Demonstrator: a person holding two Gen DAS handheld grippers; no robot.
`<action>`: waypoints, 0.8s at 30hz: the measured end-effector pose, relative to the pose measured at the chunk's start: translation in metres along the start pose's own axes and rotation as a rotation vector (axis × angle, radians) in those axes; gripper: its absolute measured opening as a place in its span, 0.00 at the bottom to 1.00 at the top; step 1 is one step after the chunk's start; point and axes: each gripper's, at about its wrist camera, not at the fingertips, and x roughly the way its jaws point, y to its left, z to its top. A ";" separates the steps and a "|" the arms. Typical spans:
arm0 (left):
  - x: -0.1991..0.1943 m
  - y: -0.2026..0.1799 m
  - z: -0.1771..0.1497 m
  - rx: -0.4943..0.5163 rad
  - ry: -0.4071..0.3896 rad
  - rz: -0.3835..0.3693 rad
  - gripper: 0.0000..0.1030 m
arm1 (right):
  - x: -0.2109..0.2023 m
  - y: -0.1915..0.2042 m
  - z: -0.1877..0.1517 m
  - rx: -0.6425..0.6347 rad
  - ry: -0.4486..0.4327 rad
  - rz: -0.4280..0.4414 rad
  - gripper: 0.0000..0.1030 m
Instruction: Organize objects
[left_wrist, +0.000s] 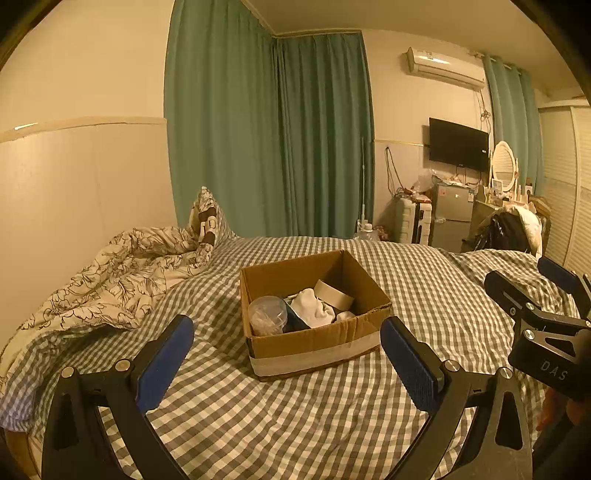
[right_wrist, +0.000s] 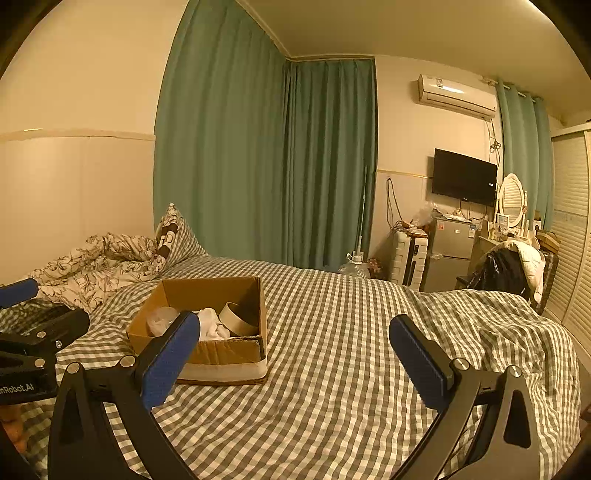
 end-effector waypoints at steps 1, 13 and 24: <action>0.000 0.000 0.000 0.001 0.001 0.000 1.00 | 0.000 0.000 0.000 0.000 0.000 0.000 1.00; 0.000 0.002 0.000 -0.009 0.004 0.008 1.00 | -0.001 -0.001 0.001 -0.001 0.003 0.000 1.00; 0.001 0.003 0.001 -0.008 0.008 0.007 1.00 | -0.002 -0.002 0.003 0.001 0.001 0.001 1.00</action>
